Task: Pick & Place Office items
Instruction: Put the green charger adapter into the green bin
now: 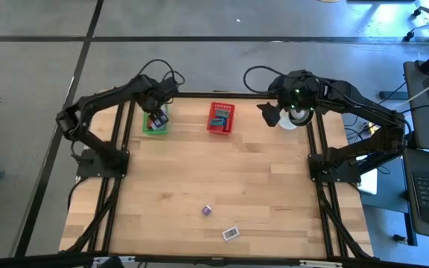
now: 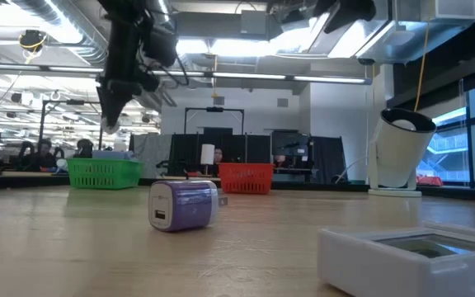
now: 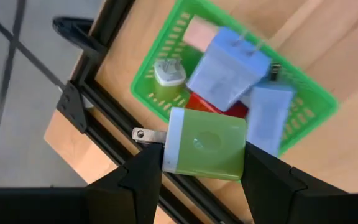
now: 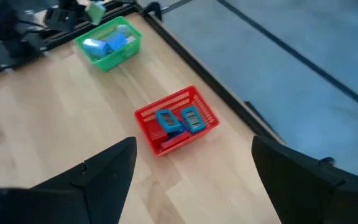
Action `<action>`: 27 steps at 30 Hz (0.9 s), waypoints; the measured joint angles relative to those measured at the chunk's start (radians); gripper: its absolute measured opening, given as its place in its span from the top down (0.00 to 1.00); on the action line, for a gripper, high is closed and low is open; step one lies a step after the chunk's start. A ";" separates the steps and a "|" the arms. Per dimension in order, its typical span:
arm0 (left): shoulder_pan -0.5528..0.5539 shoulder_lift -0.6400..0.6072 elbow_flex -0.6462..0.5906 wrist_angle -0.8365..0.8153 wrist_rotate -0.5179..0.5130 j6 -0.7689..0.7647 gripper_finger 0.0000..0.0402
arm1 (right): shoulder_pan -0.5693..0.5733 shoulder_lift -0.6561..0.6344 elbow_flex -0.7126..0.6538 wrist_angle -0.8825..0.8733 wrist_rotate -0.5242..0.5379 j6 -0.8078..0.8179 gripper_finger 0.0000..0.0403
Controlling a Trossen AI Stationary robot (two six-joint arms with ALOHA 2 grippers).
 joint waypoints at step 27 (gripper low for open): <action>0.108 0.221 0.000 -0.016 0.016 0.185 0.54 | 0.000 0.009 0.000 -0.002 0.067 0.000 0.20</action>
